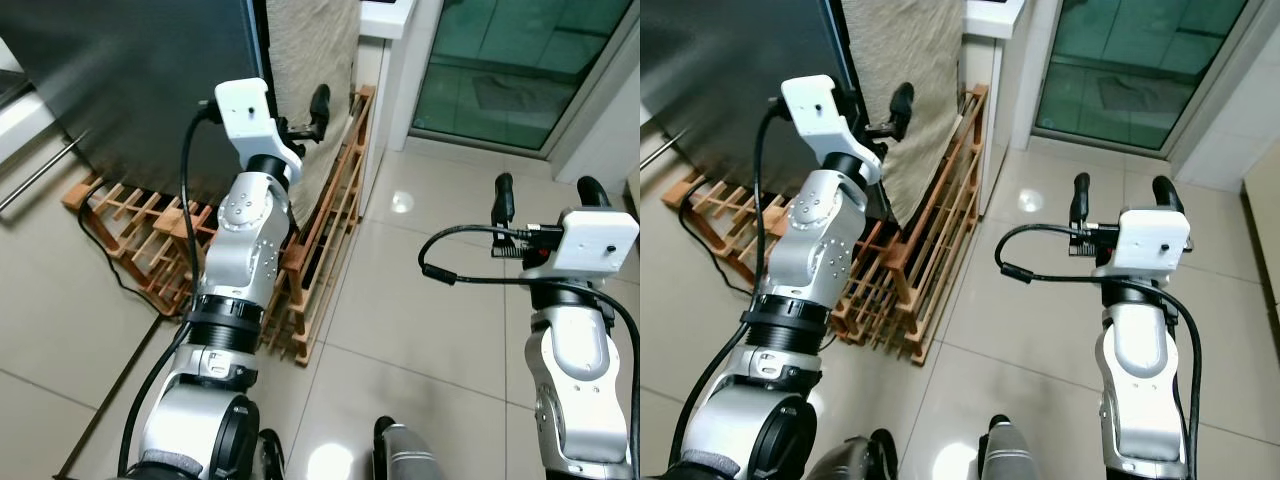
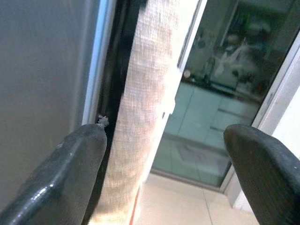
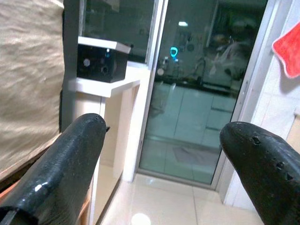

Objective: Restocking fridge

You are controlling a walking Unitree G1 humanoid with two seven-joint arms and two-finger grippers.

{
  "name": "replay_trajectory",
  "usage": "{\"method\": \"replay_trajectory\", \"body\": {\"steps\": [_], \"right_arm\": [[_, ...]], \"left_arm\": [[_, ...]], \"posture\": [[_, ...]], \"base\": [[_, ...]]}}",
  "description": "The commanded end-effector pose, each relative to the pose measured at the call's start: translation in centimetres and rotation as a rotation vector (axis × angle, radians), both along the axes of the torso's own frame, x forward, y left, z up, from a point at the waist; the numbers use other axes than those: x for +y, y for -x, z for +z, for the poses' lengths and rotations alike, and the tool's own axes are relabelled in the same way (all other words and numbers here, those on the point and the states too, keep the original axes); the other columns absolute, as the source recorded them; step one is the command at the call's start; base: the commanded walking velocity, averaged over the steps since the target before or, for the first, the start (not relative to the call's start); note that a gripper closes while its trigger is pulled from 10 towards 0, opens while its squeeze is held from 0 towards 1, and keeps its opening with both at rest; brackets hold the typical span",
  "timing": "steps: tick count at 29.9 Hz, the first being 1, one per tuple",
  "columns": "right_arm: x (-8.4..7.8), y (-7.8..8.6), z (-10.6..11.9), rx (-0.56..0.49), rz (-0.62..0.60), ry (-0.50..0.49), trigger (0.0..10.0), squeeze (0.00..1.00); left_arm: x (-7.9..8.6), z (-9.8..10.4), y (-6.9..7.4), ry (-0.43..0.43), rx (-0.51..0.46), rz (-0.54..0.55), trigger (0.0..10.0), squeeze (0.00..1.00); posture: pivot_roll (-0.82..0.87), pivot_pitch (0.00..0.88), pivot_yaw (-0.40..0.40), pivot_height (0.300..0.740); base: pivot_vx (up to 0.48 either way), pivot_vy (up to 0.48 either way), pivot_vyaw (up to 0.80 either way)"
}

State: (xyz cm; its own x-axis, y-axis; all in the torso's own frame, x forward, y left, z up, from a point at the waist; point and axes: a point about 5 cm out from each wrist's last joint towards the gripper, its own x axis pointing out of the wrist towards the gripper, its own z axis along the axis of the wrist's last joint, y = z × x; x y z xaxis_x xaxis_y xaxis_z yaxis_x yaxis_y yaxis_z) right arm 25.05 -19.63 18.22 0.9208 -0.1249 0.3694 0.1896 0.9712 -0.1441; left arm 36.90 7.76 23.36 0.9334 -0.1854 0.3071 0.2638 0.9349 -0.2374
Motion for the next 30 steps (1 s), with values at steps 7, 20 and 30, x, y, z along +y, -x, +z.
{"method": "replay_trajectory", "body": {"steps": [7, 20, 30], "right_arm": [[-0.1, 1.2, 0.2, 0.009, -0.024, 0.005, 10.0, 0.00], [-0.6, 1.9, 0.2, 0.031, -0.044, 0.018, 10.0, 0.00], [-0.5, 0.7, -0.4, 0.034, -0.040, -0.012, 10.0, 0.00]], "left_arm": [[-1.2, 0.6, -0.9, 0.001, 0.001, -0.031, 10.0, 0.00], [0.4, -0.3, -1.5, 0.100, 0.061, 0.114, 10.0, 0.00], [2.5, -2.9, 4.1, -0.063, -0.031, 0.010, 10.0, 0.00]], "posture": [[-0.28, 0.237, 0.073, 0.723], [-0.30, 0.234, 0.070, 0.723], [-0.21, 0.150, 0.059, 0.723]], "base": [[0.000, 0.000, 0.00], [0.000, 0.000, 0.00], [0.000, 0.000, 0.00]]}}
